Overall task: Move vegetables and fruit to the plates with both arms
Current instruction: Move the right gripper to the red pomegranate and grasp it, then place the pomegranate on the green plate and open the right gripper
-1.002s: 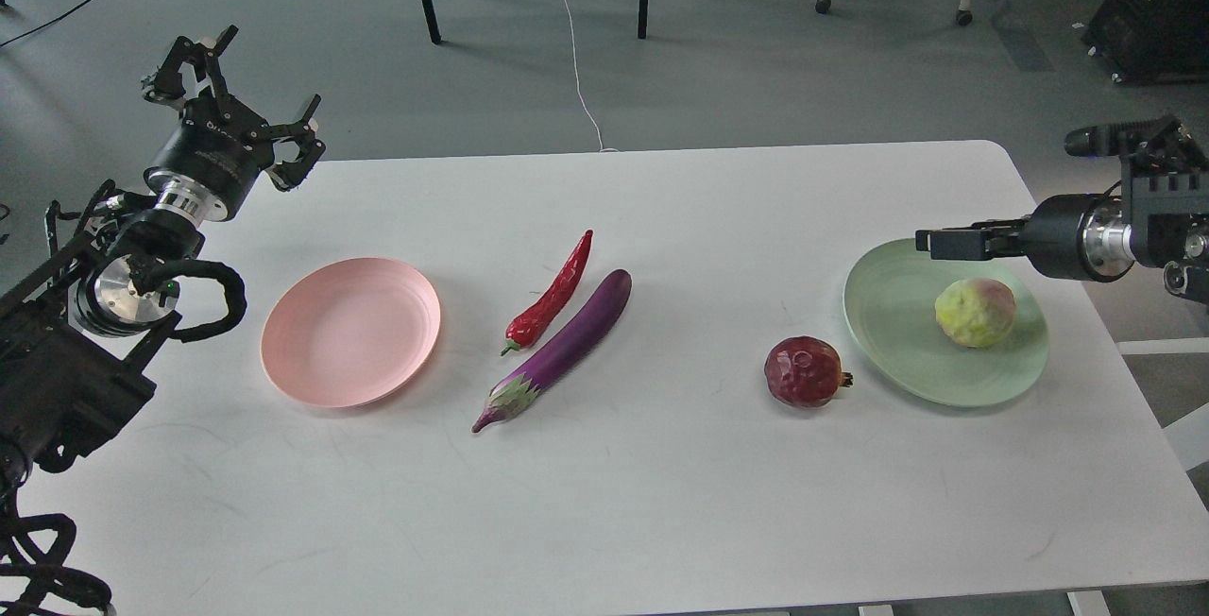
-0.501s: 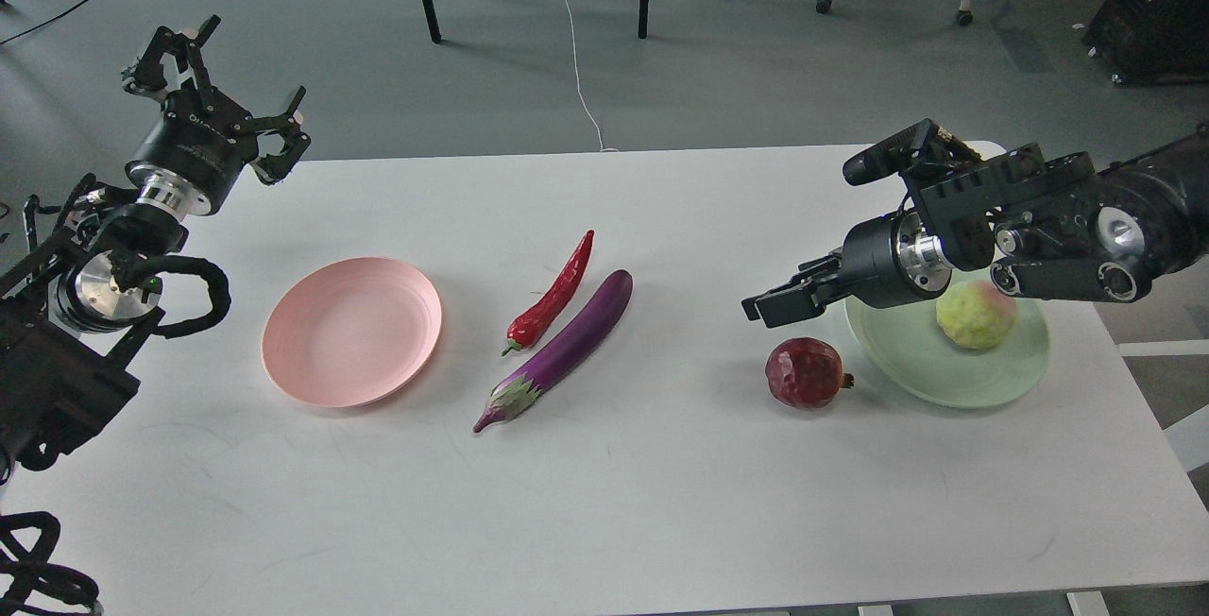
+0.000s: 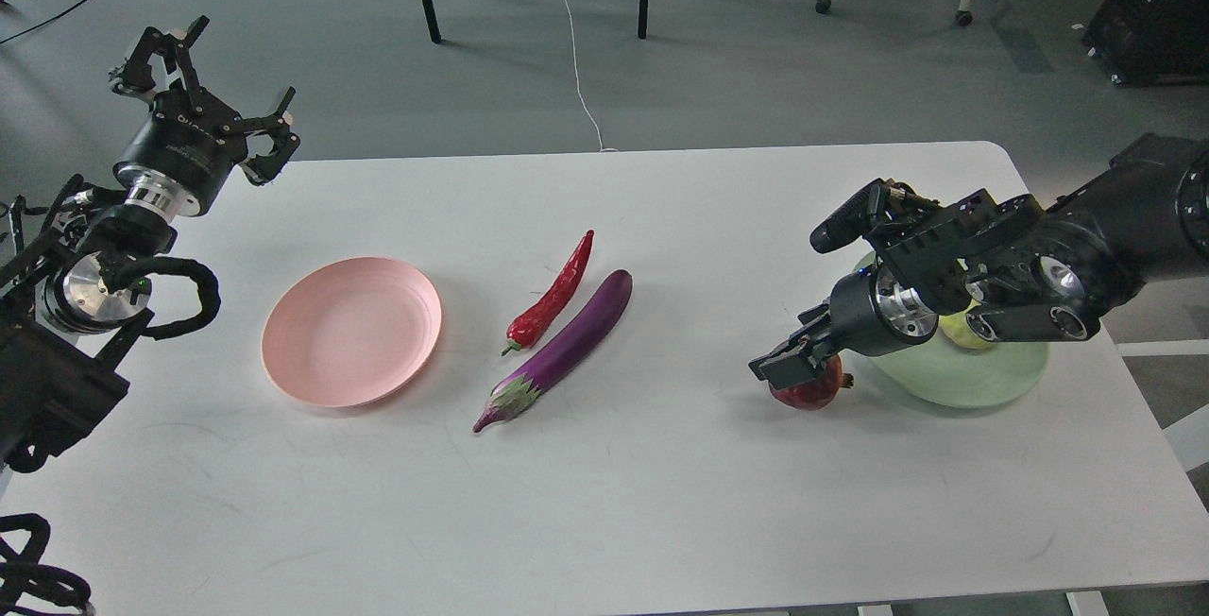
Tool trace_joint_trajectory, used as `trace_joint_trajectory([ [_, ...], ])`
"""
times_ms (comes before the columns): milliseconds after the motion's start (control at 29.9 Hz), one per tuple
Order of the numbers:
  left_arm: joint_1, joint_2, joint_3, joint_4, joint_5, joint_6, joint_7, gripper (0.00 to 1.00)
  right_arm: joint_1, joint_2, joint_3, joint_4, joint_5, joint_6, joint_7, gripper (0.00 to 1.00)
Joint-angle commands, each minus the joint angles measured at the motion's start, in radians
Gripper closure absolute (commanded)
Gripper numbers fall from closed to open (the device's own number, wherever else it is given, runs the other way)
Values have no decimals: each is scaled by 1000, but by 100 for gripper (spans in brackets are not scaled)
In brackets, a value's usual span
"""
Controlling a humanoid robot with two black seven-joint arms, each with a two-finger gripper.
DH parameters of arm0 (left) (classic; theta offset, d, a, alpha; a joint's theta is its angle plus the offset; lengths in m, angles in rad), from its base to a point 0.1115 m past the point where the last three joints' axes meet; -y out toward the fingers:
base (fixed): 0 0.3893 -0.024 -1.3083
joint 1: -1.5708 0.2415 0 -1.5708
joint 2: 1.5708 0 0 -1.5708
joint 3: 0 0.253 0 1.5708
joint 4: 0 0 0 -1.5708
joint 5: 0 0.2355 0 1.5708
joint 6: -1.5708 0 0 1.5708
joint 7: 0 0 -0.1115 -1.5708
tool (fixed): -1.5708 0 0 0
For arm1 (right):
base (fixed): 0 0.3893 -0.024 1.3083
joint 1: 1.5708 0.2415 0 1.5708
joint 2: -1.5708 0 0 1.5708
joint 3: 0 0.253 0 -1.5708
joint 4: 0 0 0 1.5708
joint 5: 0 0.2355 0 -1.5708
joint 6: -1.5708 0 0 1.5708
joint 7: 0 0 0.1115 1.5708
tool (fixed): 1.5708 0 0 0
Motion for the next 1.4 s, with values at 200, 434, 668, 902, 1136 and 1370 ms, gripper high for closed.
trace_joint_trajectory([
  [200,-1,-2,0,2,0,0,0,2,-25,-1,-23,6,-1,-44,7,26],
  [434,-1,-1,0,2,0,2,0,2,-2,-10,-25,19,8,-47,10,38],
  [668,-1,10,0,2,0,0,2,2,50,-162,38,-29,0,-38,14,38],
  [902,-1,7,2,2,0,8,2,2,-37,-254,34,-92,-11,-38,13,38],
  [1136,-1,1,3,0,2,9,3,2,-137,-277,35,-164,-9,-38,12,35],
  [1370,-1,4,3,2,2,5,5,2,-182,-278,49,-210,-8,-39,14,20],
])
